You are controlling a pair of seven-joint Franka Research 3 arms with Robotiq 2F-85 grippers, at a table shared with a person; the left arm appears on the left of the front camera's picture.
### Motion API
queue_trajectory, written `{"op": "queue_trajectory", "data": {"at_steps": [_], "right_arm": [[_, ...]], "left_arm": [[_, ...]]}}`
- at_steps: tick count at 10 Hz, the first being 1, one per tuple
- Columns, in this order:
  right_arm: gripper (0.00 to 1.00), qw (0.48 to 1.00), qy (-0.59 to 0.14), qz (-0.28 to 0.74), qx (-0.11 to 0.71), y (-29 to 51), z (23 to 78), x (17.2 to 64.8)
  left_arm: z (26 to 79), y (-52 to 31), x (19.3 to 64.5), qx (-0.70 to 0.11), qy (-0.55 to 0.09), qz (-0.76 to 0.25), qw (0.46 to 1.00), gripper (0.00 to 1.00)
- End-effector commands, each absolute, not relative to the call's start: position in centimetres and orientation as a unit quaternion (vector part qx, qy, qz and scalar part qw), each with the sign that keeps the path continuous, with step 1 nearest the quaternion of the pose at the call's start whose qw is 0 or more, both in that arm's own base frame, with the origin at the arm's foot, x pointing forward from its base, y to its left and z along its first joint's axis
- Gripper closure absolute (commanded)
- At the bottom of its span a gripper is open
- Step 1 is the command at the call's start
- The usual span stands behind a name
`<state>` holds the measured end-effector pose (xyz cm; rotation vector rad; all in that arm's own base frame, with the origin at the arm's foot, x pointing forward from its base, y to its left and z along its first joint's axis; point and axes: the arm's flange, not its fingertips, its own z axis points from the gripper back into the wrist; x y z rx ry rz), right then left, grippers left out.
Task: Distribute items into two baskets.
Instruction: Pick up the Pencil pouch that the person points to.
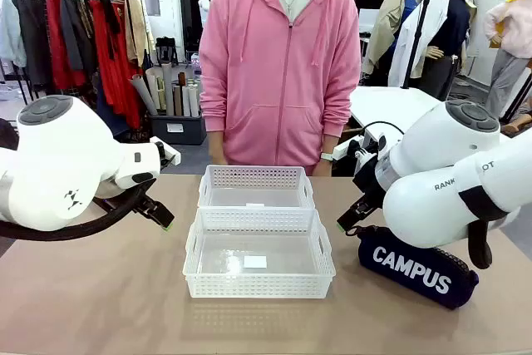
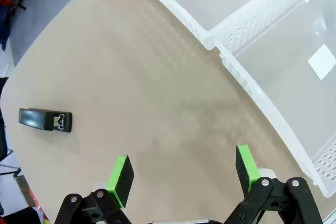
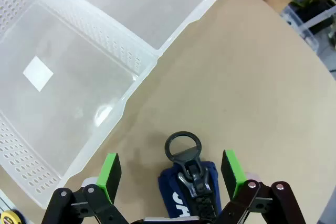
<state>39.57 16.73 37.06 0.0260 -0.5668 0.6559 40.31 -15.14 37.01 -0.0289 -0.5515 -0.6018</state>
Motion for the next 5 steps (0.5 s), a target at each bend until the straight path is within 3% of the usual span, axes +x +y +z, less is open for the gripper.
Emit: {"op": "queue_trajectory", "data": {"at_steps": [1,5], "right_arm": [[0.0,0.907,-0.275,0.318,0.013,16.73,37.06,39.57],[0.0,0.907,-0.275,0.318,0.013,16.73,37.06,39.57]], "left_arm": [[37.02,-15.14,40.31,-0.014,-0.268,-0.293,0.918,0.0],[37.02,-15.14,40.31,-0.014,-0.268,-0.293,0.918,0.0]]}}
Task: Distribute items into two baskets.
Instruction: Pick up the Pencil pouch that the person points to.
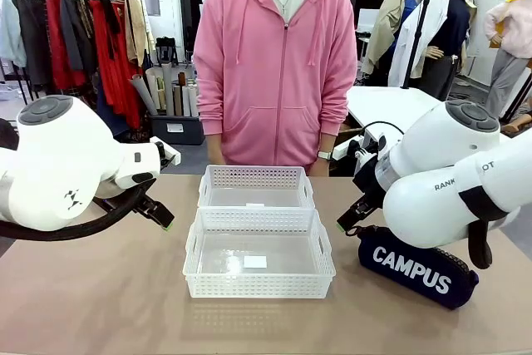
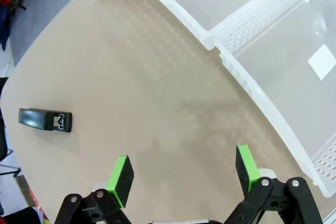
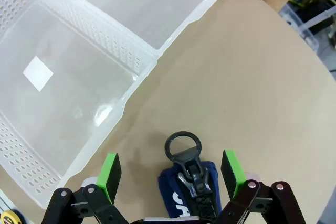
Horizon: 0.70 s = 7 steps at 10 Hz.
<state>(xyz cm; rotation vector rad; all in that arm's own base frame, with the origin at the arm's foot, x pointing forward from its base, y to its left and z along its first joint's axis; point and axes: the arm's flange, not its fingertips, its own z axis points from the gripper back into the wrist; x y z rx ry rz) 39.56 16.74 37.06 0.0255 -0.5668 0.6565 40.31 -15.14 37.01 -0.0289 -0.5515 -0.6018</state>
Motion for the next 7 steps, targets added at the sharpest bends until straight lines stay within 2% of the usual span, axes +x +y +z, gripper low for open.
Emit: {"op": "queue_trajectory", "data": {"at_steps": [1,7], "right_arm": [[0.0,0.907,-0.275,0.318,0.013,16.73,37.06,39.57],[0.0,0.907,-0.275,0.318,0.013,16.73,37.06,39.57]], "left_arm": [[37.02,-15.14,40.31,-0.014,-0.268,-0.293,0.918,0.0],[37.02,-15.14,40.31,-0.014,-0.268,-0.293,0.918,0.0]]}}
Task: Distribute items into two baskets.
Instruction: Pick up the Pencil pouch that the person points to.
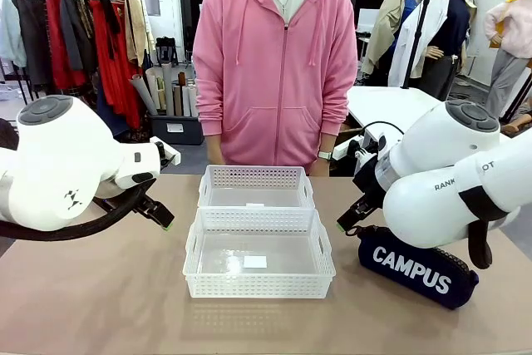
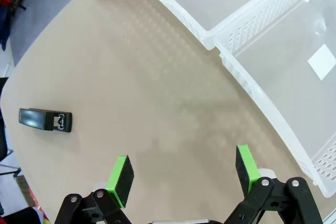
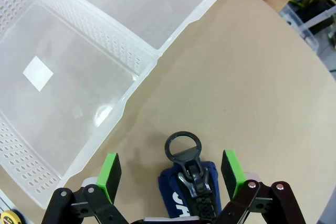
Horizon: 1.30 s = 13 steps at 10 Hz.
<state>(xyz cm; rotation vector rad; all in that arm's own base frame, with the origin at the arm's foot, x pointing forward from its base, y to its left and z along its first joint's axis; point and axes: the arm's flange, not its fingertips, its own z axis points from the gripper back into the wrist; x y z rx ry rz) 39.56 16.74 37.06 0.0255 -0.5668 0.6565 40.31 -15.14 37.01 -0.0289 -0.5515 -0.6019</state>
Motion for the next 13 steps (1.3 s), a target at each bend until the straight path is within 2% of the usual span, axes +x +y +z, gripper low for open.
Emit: {"op": "queue_trajectory", "data": {"at_steps": [1,4,8,13], "right_arm": [[0.0,0.907,-0.275,0.318,0.013,16.7,37.1,39.6],[0.0,0.91,-0.279,0.308,0.016,16.4,37.3,39.6],[0.0,0.908,-0.292,0.296,0.042,13.8,40.1,39.4],[0.0,0.911,-0.297,0.27,0.098,6.8,46.0,39.2]], "left_arm": [[37.0,-15.1,40.3,-0.014,-0.268,-0.293,0.918,0.0],[37.3,-15.1,40.3,-0.012,-0.27,-0.291,0.918,0.0],[40.5,-14.2,39.4,-0.039,-0.255,-0.293,0.921,0.0],[49.7,-5.8,36.2,-0.093,-0.239,-0.276,0.926,0.0]]}}
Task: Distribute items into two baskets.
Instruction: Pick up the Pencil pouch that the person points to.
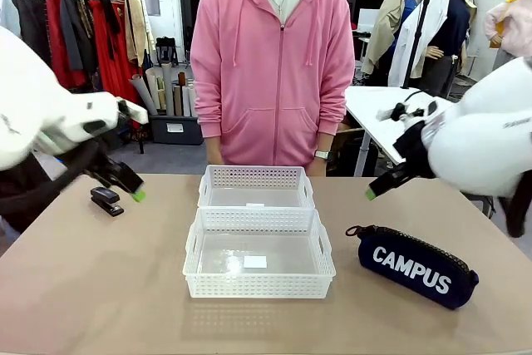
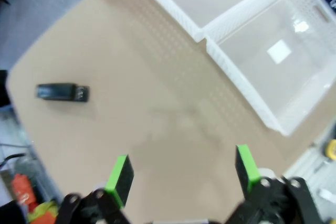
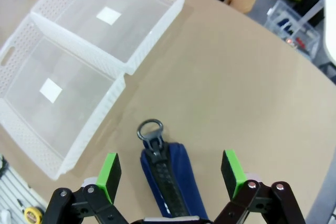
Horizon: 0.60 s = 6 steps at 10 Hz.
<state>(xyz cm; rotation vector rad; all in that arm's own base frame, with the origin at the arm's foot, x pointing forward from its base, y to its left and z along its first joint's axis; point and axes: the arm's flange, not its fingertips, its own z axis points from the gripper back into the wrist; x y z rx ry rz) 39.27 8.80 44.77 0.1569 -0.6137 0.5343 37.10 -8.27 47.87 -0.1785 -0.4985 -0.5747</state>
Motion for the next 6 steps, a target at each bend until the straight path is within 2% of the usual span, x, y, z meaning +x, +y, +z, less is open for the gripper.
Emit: {"op": "queue_trajectory", "data": {"at_steps": [1,3,6], "right_arm": [[0.0,0.91,-0.3,0.262,0.11,4.8,47.3,38.8],[0.0,0.907,-0.3,0.247,0.162,0.3,49.7,37.6],[0.0,0.892,-0.321,0.228,0.223,-4.5,52.0,35.2]], "left_arm": [[51.3,-4.3,34.8,-0.085,-0.244,-0.276,0.926,0.0],[54.3,-1.2,31.9,-0.098,-0.279,-0.275,0.915,0.0],[57.2,2.5,30.8,-0.128,-0.312,-0.253,0.907,0.0]]}}
